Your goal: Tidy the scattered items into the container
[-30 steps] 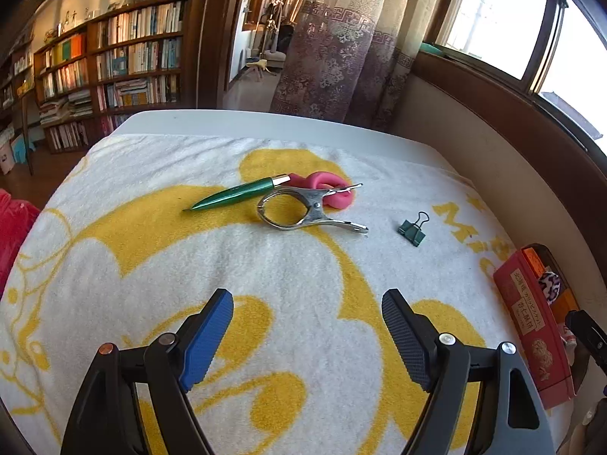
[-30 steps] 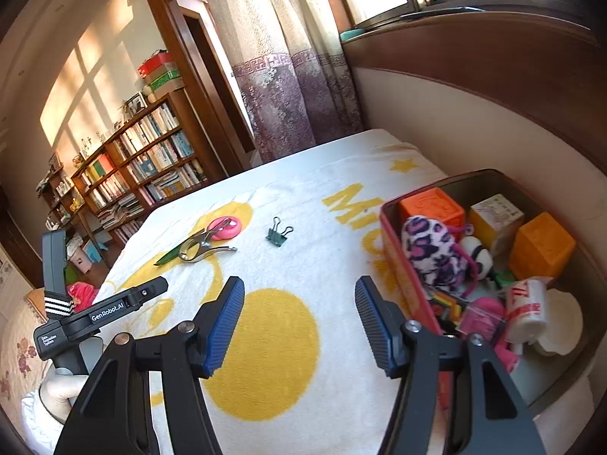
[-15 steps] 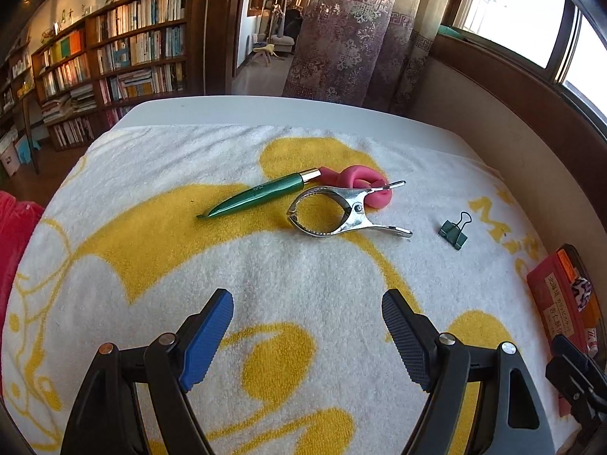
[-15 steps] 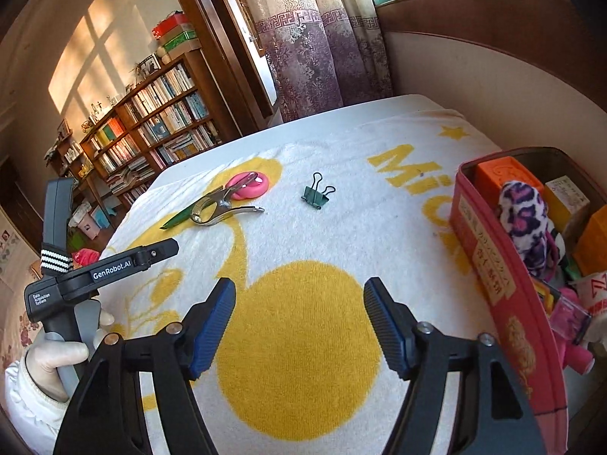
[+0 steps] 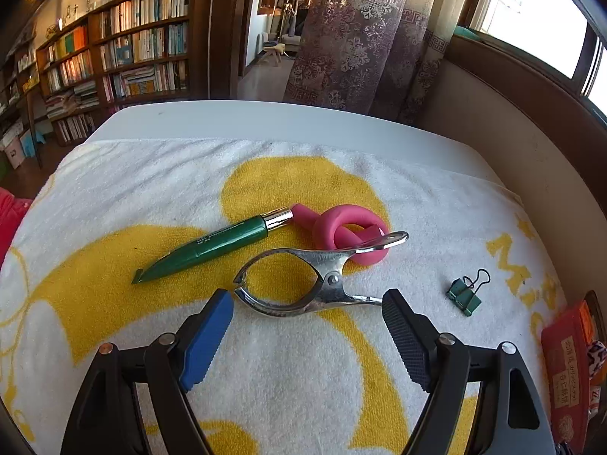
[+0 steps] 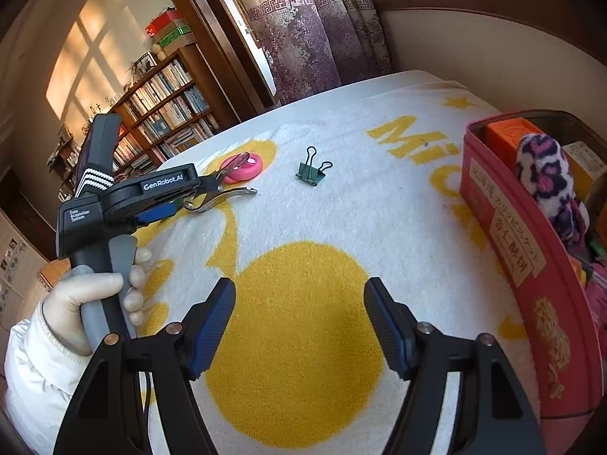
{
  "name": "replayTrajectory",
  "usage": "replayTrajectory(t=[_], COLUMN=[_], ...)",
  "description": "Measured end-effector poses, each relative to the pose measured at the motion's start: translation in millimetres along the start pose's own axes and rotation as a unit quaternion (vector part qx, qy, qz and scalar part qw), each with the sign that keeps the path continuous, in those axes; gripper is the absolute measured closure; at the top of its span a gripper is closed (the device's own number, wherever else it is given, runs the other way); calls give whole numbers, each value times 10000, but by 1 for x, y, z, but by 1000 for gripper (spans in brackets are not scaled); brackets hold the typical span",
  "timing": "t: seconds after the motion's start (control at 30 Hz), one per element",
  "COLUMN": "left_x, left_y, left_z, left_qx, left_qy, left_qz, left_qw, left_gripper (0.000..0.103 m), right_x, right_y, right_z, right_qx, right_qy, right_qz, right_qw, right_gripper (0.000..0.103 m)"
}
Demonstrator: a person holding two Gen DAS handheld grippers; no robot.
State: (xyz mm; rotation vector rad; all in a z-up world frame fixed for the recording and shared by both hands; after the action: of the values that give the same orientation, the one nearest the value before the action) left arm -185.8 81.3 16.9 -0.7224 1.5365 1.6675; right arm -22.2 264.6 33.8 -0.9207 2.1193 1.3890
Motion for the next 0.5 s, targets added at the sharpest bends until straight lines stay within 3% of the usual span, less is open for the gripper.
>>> replayTrajectory(t=[0.3, 0.37, 0.4, 0.5], left_x=[27, 26, 25, 22], left_y=[3, 3, 3, 2], left_z=[-10, -12, -13, -19], left_qx=[-204, -209, -236, -334], left_qy=[13, 0, -28, -128], left_qz=[-76, -49, -34, -46], left_qw=[9998, 9998, 9997, 9993], left_gripper=[21, 26, 34, 35], right_x=[3, 5, 6, 8], right_y=[-1, -2, -2, -2], right_z=[-4, -4, -3, -1], right_qx=[-150, -142, -142, -152], right_qy=[-70, -106, -131, -215], right_qz=[-3, -24, -27, -18], right_qw=[9999, 9998, 9998, 9997], right_gripper=[29, 29, 29, 29])
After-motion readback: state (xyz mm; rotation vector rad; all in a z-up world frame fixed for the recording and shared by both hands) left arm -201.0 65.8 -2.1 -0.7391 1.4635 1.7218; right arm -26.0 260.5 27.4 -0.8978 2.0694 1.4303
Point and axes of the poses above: each gripper's, at about its wrist camera, not at the fingertips, and x roughly the way its jaws point, z to its right, y to its top, the point moved 2 cm from there along x, roughly the way its jaws point, and after that the axes turned 4 degrees about y, right-handed, at the moved point
